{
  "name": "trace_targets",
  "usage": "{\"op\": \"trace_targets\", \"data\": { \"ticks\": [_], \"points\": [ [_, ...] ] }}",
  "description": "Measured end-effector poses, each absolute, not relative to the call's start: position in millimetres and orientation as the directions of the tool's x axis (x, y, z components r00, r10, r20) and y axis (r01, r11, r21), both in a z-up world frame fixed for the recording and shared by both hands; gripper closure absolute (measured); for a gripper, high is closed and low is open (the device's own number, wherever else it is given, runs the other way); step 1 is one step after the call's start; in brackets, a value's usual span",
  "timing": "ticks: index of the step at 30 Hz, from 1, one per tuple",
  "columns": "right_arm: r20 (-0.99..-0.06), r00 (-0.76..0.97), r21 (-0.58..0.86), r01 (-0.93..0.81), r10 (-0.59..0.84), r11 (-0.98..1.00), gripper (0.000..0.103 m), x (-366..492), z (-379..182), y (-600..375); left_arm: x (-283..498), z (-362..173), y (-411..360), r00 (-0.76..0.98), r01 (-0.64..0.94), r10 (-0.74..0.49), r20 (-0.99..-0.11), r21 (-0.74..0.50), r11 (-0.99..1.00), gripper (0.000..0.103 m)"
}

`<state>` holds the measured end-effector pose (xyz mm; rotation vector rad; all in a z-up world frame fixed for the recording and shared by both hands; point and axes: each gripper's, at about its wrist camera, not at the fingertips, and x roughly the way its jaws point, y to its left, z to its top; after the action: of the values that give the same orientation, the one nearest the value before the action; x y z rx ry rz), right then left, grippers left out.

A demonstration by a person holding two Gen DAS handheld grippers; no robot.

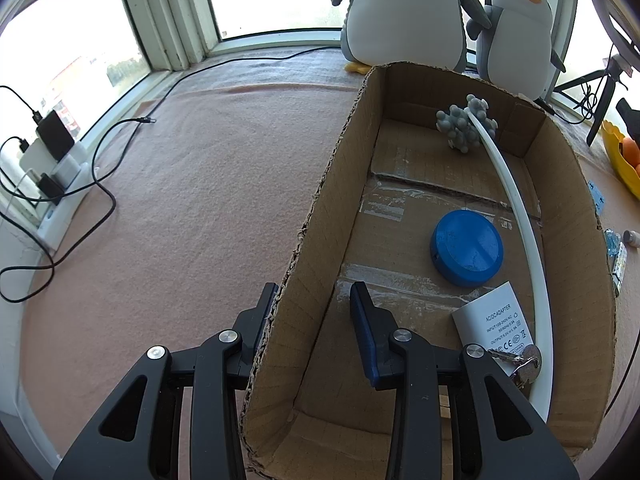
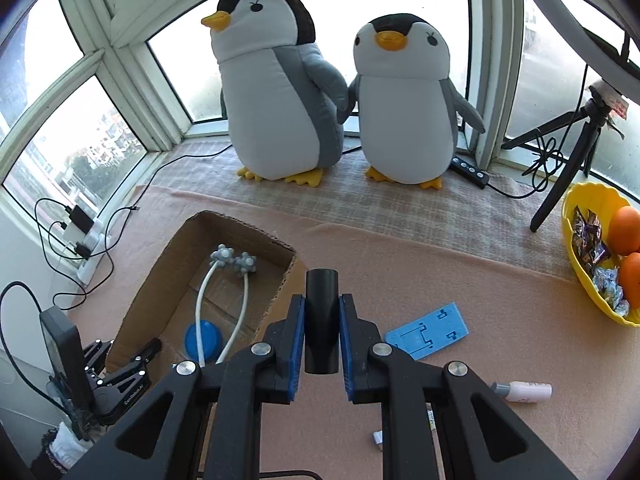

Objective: Organize rigid objects
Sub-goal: 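Carry the black cylinder into the box and open the right gripper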

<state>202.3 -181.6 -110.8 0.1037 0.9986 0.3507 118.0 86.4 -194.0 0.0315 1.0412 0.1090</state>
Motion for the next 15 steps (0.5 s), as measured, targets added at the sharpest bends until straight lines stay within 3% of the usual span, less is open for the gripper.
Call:
{"op": "trace_targets", "data": {
  "ticks": [15],
  "points": [
    [-0.842,0.353,0.28,-0.36,0.408,0.89,0.088,185,-144,-100,119,-193,87,0.502,-0.076,0.101,-0.859,0.073,0.994,0.068]
  ]
}}
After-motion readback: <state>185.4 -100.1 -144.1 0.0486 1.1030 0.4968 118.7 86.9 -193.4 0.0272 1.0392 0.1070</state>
